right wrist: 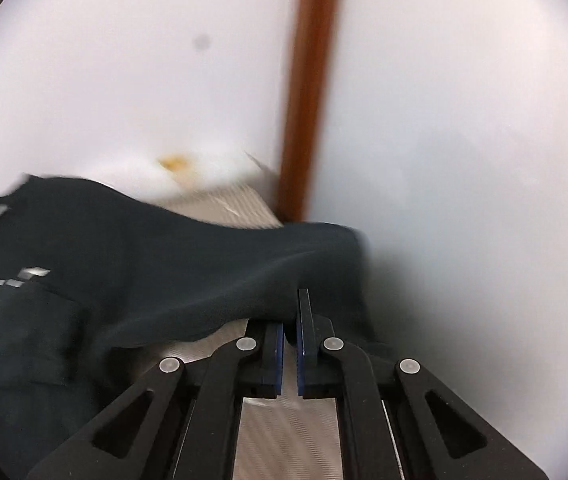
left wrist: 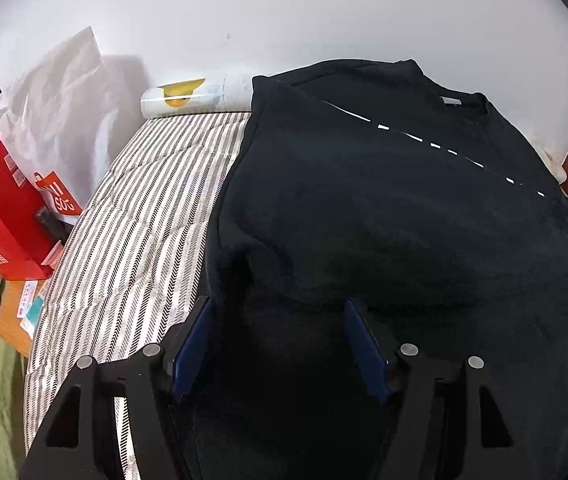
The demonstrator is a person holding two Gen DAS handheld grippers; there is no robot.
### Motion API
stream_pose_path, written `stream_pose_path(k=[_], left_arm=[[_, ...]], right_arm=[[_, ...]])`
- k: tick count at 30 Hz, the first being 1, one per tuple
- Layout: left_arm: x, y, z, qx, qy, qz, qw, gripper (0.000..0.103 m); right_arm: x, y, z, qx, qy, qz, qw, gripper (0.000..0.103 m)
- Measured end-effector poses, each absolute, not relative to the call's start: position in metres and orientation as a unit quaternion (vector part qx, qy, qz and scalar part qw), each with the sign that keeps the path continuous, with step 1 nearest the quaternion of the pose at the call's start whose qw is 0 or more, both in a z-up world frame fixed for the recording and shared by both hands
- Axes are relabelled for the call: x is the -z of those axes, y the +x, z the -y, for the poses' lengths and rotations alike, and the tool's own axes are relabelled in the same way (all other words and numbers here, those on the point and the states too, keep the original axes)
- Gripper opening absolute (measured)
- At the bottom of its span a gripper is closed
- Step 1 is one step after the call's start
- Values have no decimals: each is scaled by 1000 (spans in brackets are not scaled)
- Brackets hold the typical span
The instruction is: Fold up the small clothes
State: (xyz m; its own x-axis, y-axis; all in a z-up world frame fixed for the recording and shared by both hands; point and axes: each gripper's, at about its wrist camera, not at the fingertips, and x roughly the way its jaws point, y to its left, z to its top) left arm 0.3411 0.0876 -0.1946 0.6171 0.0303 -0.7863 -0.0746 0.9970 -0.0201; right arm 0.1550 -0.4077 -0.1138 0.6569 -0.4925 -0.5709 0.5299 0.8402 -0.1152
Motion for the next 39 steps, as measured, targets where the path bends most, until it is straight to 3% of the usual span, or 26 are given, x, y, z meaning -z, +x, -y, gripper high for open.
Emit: stream_pose_path(k=[6,12,14,16,19,31,39], left_arm=[[197,340,-88,-32,-26,-434,900,67],[199,341,-86,-35,-16,-435,900,70],[199,341,-87,-33,-17,-436,899,70],[198,342,-87,-33,-17,-438,898,70],[196,342,-86,-33,-19,-439,898,70],[176,341,-74,-52,-32,-430,901,71],[173,330,-71,-59,-68,-432,897,71]], right_arm=[[95,169,327,180,20,-295,938,5],[135,183,279,117,-8,-344,932,5],[149,182,282,105,-6,-368,924,15],[161,174,303,109,-3,-379,919,43],[163,136,335,130,-1,-365,922,54],[196,106,482,276,68,-384,879,55],[214,139,508,276,101,-389,873,61]])
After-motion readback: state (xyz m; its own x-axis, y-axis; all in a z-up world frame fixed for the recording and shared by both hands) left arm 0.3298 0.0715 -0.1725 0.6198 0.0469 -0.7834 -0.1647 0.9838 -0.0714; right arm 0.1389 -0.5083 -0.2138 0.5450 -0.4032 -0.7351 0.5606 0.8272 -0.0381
